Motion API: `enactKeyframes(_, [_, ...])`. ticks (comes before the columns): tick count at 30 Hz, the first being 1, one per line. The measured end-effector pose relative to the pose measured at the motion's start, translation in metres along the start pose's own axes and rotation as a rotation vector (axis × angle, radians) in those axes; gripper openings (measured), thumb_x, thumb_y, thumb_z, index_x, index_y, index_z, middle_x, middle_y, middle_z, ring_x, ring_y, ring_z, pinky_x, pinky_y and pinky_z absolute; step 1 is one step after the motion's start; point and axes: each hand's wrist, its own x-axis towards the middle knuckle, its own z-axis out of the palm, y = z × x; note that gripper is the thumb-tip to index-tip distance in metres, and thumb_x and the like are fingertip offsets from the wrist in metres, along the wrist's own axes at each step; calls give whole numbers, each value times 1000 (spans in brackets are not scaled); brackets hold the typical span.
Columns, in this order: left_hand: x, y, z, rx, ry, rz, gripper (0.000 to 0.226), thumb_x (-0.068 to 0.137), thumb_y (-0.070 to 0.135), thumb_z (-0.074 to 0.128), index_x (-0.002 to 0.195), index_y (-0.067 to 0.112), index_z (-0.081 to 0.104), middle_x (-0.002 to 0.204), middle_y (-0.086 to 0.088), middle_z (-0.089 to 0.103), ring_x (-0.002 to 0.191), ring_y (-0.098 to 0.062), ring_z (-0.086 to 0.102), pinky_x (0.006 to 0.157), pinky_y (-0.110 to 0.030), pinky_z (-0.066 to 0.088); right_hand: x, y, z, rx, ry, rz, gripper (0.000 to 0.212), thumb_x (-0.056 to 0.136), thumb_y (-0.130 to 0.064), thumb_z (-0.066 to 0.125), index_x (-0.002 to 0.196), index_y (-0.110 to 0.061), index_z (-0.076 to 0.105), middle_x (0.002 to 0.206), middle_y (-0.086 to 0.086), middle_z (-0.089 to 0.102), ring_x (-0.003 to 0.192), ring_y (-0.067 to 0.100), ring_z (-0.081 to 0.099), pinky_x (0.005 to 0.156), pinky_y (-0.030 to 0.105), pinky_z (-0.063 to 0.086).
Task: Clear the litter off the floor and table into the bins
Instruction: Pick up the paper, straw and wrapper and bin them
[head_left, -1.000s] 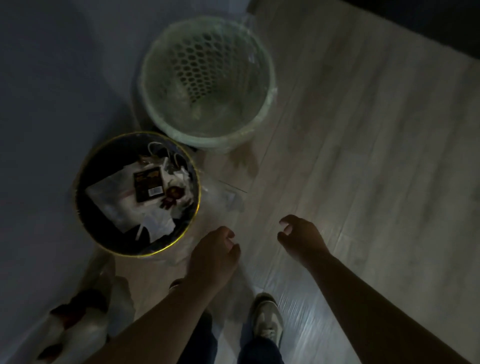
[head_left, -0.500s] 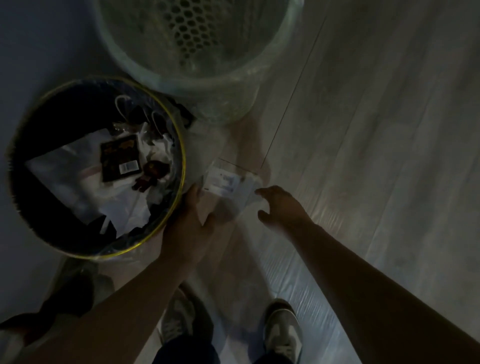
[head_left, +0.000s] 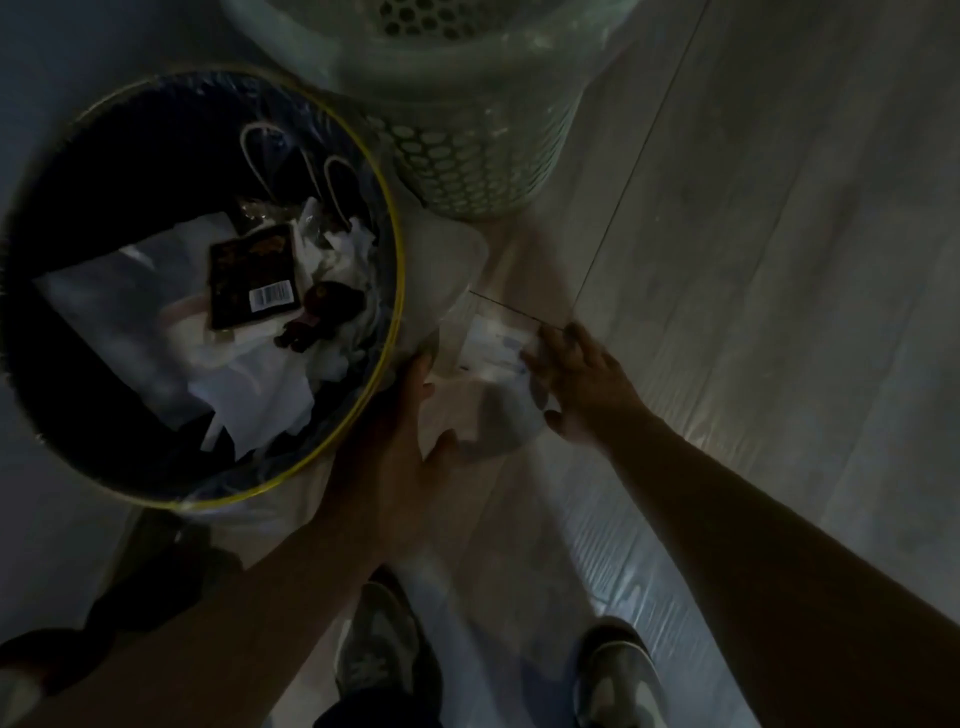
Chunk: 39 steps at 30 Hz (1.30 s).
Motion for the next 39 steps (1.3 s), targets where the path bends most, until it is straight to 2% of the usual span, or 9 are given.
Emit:
enactKeyframes(5, [0,7,-1,-20,4,-69,75,89,27,63,149,26,19,142,2,46,130,-17,43,98,-31,38,-63,20,25,104,7,177,81,91,-38,58,154,-31,7,161,6,-12,148,32,-10,119,47,16])
enactKeyframes(9, [2,11,0,-31,9,-82,73,89,26,63,149,21,22,139,-2,48,126,-21,46,98,-36,41,-73,14,30,255,194,376,72,89,-40,61,149,-18,27,157,8,20,145,28,16,114,43,31])
enactKeyframes(15, [5,2,1,13,-27,-80,73,90,28,61,149,20,19,143,2,45,130,-20,42,102,-38,40,-51,0,42,391,239,566,78,80,-32,74,144,-14,32,143,14,32,127,34,38,102,44,44])
enactKeyframes(22, [-9,6,-9,-31,-42,-84,73,88,22,64,148,17,23,140,-4,47,126,-23,47,101,-43,43,-69,-12,41,734,252,691,27,93,-13,54,119,-13,58,111,12,64,99,27,62,89,38,51])
enactKeyframes(24, [-19,11,-16,-59,-46,-92,67,87,20,65,145,15,31,135,-6,52,120,-25,52,98,-44,44,-85,-21,28,803,295,726,19,90,-10,56,108,-14,61,97,8,65,78,21,62,71,28,53])
enactKeyframes(27, [-38,28,-34,-41,-95,-139,49,86,20,64,131,11,49,122,-11,62,112,-28,58,94,-37,46,-115,-35,-2,870,349,756,25,86,-7,61,110,-14,58,86,1,58,53,2,48,42,7,34])
enactKeyframes(32, [-84,54,-81,-87,-175,-194,34,87,22,63,118,11,57,114,-7,66,106,-24,60,92,-33,45,-158,-66,-76,1002,364,812,28,83,-13,67,109,-16,58,92,3,62,74,17,57,61,20,40])
enactKeyframes(36, [-114,59,-131,-129,-138,-250,32,89,25,62,118,14,57,113,-3,66,106,-21,60,93,-30,42,-169,-100,-147,1004,419,700,30,80,-13,70,108,-17,60,91,0,58,74,13,52,55,14,38])
enactKeyframes(39, [-130,54,-169,-174,-69,-312,28,88,24,64,114,14,60,108,-4,66,101,-21,61,90,-30,44,-163,-129,-196,998,475,617,30,79,-12,71,107,-14,62,91,1,59,77,15,54,64,20,43])
